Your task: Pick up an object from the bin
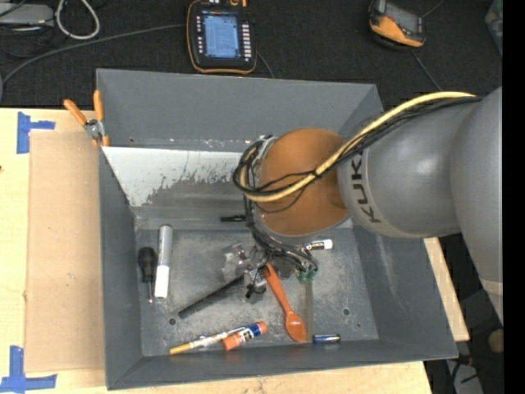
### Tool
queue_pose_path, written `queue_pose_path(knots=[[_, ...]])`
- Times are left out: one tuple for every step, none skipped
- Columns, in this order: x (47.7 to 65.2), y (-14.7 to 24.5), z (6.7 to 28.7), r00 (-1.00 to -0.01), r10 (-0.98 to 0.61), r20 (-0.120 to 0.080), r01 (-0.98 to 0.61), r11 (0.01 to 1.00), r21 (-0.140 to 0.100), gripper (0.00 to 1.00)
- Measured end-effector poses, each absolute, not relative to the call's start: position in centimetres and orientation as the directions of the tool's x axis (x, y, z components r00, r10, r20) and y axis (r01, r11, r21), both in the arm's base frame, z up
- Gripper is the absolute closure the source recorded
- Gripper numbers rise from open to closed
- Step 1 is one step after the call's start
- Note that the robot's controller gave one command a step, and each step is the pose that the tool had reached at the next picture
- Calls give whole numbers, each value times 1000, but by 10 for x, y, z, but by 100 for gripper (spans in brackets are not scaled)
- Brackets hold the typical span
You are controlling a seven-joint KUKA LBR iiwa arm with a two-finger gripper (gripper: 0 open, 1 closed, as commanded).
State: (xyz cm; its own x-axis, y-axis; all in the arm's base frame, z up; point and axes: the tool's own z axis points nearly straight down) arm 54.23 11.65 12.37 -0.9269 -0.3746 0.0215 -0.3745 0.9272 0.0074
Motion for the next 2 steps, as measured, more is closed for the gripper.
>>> queue_pose_path(knots=[[544, 117, 160, -927, -375, 16, -375, 927, 6, 100], [545, 118, 174, -928, -372, 12, -372, 928, 6, 100]])
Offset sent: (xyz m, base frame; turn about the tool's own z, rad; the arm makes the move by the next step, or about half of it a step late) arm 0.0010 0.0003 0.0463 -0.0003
